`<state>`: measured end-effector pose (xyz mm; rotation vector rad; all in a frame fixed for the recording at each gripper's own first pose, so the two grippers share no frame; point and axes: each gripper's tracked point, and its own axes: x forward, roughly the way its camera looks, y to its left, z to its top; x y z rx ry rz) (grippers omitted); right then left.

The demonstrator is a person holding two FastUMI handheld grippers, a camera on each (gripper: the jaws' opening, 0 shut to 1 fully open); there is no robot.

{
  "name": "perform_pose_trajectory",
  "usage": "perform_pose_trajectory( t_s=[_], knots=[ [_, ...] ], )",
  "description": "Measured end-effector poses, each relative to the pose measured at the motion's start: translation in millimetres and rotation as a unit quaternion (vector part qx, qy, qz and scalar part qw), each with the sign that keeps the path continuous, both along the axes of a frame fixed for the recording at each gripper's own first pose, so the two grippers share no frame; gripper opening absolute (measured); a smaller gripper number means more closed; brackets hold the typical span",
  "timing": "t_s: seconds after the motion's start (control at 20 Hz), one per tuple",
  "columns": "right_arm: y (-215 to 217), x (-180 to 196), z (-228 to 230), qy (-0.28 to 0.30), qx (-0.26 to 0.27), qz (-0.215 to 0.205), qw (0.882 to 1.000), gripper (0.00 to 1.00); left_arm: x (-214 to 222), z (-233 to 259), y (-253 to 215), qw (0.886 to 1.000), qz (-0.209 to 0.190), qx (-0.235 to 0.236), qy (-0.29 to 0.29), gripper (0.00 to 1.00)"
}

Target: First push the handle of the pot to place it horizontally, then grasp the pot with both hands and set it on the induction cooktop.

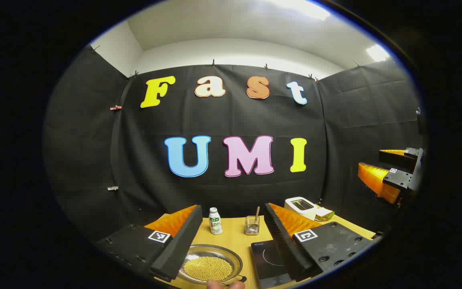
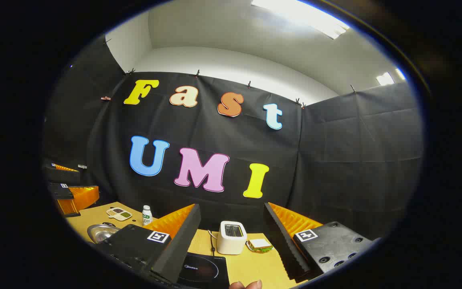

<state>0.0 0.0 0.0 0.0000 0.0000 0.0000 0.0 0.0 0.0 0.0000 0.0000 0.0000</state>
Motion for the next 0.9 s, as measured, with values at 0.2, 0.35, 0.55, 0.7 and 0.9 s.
perform_pose_trajectory(
  t_s=[0.2,0.35,0.55,0.7,0.9],
  knots=[
    [3.7,-2.2,1.6,-0.002,-0.002,0.002,1.000,0.98,-1.4,1.9,2.2,1.000,0.000,0.004,-0.003,0.96],
    [4.3,-2.9,2.3,-0.002,-0.003,0.002,1.000,0.98,-3.0,3.6,5.0,1.000,0.002,0.008,-0.006,0.95],
    [3.3,-2.6,3.5,-0.004,-0.003,0.001,1.000,0.98,-4.5,4.3,5.9,1.000,0.003,0.008,-0.009,0.95],
    [1.8,-4.5,4.3,-0.006,-0.004,-0.002,1.000,0.98,-4.6,6.3,5.4,1.000,0.003,0.008,-0.010,0.95],
    [1.3,-3.6,4.8,-0.005,-0.004,-0.004,1.000,0.98,-5.5,8.5,5.3,1.000,0.001,0.010,-0.014,0.96]
  ],
)
